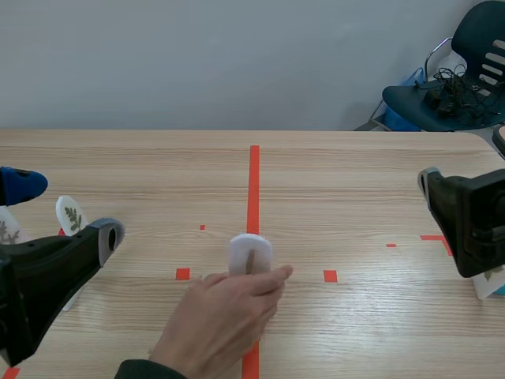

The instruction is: Do the leaf sorting experiment

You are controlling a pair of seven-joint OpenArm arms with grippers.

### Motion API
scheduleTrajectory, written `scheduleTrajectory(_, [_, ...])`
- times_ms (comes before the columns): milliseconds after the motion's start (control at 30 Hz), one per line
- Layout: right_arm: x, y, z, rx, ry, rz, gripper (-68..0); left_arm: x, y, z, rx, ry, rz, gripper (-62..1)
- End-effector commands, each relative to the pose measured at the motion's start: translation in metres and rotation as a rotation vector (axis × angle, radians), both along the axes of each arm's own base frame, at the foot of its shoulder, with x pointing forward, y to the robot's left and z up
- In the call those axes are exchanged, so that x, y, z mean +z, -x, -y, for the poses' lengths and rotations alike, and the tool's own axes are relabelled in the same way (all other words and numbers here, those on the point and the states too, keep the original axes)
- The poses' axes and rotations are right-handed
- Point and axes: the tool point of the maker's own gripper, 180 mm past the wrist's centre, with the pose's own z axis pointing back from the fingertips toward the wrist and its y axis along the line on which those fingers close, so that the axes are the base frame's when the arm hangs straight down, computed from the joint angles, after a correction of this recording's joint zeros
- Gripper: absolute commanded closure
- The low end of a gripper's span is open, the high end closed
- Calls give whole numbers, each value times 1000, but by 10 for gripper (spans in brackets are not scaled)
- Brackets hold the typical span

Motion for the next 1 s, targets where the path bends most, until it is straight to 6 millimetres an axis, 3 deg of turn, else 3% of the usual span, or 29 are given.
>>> scheduleTrajectory(0, [13, -6, -1, -1, 3, 42, -679, 9, -2, 3, -6, 16, 27, -623])
scheduleTrajectory(333, [18, -9, 15, -39, 216, 109, -679, 8, -1, 3, -6, 16, 27, -623])
scheduleTrajectory(667, [9, -17, 31, -130, 157, 108, -679, 8, -1, 3, -6, 16, 26, -623])
scheduleTrajectory(767, [-8, -23, 20, -66, 90, 63, -679, 9, -1, 3, -6, 17, 27, -623])
scheduleTrajectory(967, [-52, -40, -21, 103, -69, -40, -679, 8, -1, 3, -7, 12, 27, -623])
